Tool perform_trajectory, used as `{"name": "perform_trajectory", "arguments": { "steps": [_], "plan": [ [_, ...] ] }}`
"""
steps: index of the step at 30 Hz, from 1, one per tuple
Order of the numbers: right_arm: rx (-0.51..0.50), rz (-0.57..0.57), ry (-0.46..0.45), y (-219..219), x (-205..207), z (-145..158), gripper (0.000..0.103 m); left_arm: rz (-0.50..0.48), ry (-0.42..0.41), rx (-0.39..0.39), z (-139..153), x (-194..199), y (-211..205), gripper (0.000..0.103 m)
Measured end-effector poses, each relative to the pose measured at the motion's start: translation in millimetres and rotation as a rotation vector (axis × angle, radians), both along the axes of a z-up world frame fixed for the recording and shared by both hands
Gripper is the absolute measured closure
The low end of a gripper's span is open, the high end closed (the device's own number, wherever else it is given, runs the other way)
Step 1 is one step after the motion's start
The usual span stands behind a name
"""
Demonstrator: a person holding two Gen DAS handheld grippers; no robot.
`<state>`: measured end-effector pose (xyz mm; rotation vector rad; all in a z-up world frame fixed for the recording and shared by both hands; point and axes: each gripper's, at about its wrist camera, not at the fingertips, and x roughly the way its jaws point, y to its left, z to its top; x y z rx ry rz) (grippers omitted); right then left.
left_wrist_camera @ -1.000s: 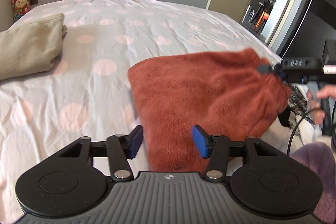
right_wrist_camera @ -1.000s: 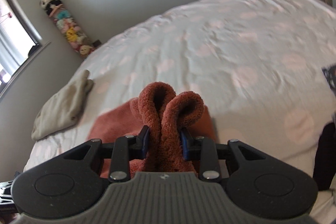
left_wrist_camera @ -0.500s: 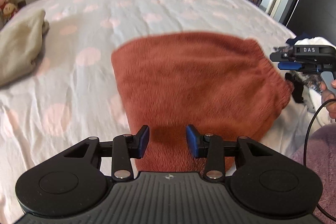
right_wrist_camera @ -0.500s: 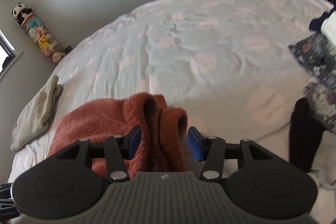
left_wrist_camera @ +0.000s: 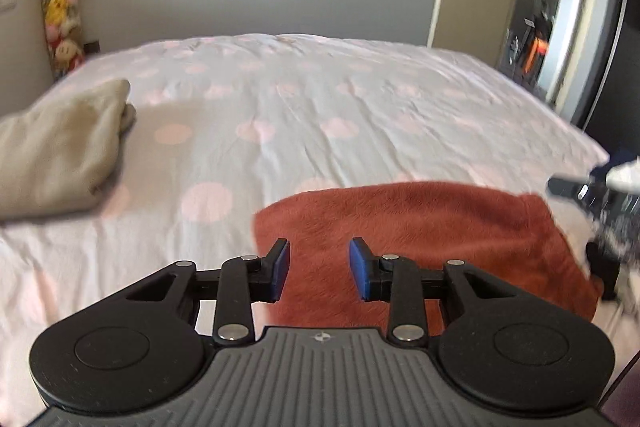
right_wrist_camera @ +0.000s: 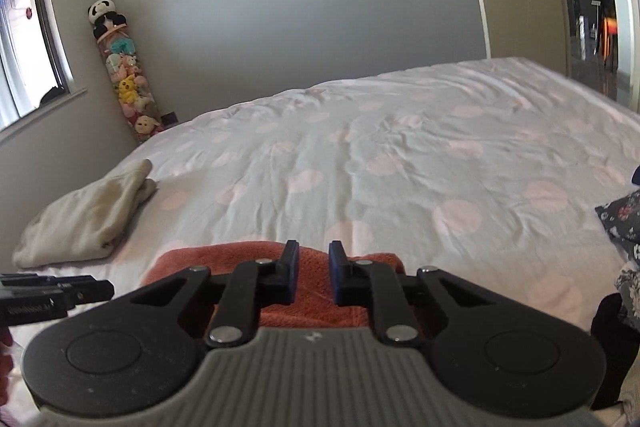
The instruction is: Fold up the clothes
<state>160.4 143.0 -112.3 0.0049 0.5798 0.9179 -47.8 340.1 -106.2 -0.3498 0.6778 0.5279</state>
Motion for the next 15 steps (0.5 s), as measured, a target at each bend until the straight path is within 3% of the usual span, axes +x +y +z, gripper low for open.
{"name": "perform_trajectory", "arguments": {
  "steps": [5,7,11,15],
  "plan": [
    [-0.054,-0.041,0.014,9,14,-35,0.085,0.024,0.016,-0.075,-30,16,11,0.072],
    [-0.073,-0.045,0.055,9,22,-49,0.086,0.024,0.018,-0.081,-43,19,14,0.072],
    [-0.123,-0.046,0.106,12,36,-75,0.096,0.01,0.038,-0.074,-65,23,18,0.072],
    [-0.146,-0.048,0.126,17,43,-92,0.097,-0.007,0.04,-0.069,-73,25,18,0.072]
  ]
}}
